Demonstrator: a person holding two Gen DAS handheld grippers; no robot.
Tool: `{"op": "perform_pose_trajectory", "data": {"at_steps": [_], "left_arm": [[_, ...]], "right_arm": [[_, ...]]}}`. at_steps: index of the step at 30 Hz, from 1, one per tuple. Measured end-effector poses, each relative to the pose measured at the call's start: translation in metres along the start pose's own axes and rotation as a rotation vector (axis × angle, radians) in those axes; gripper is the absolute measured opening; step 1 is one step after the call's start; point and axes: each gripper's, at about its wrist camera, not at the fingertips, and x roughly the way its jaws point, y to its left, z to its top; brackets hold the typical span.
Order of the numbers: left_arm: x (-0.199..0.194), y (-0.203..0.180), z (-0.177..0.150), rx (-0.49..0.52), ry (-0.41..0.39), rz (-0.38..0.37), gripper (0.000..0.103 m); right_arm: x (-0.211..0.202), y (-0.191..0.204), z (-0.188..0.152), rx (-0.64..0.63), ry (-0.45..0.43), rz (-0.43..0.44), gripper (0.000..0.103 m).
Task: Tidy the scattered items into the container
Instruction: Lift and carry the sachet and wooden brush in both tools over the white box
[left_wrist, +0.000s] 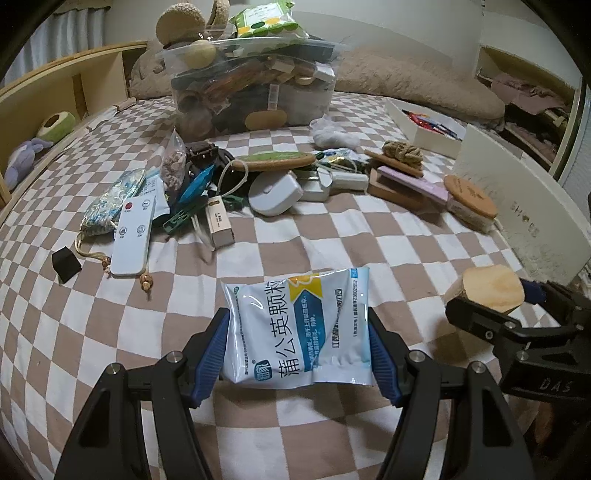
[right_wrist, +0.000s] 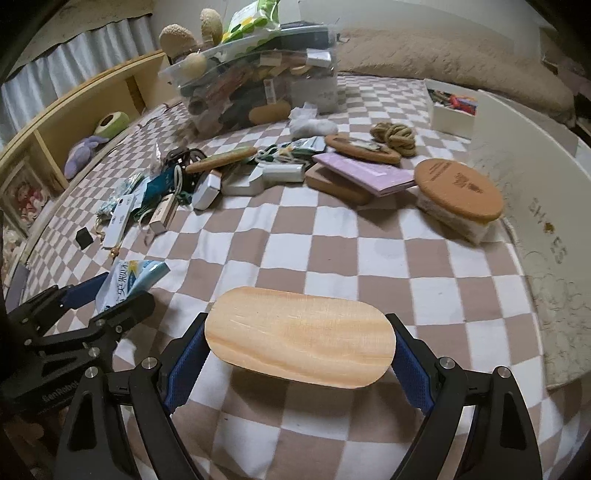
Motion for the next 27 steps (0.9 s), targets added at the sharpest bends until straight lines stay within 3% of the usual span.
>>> {"op": "perform_pose_trajectory", "data": {"at_steps": [13, 27], "left_arm": [[-0.022, -0.007, 0.026, -0.021, -0.057, -0.041, 0.069], [-0.056, -0.049, 0.075, 0.017, -0.166, -0.112, 0.07]], "right_arm": [[-0.025, -0.015, 0.022, 0.028, -0.039, -0.001, 0.09], [-0.082, -0.045, 0.062, 0.011, -0.166, -0.039, 0.09]]}}
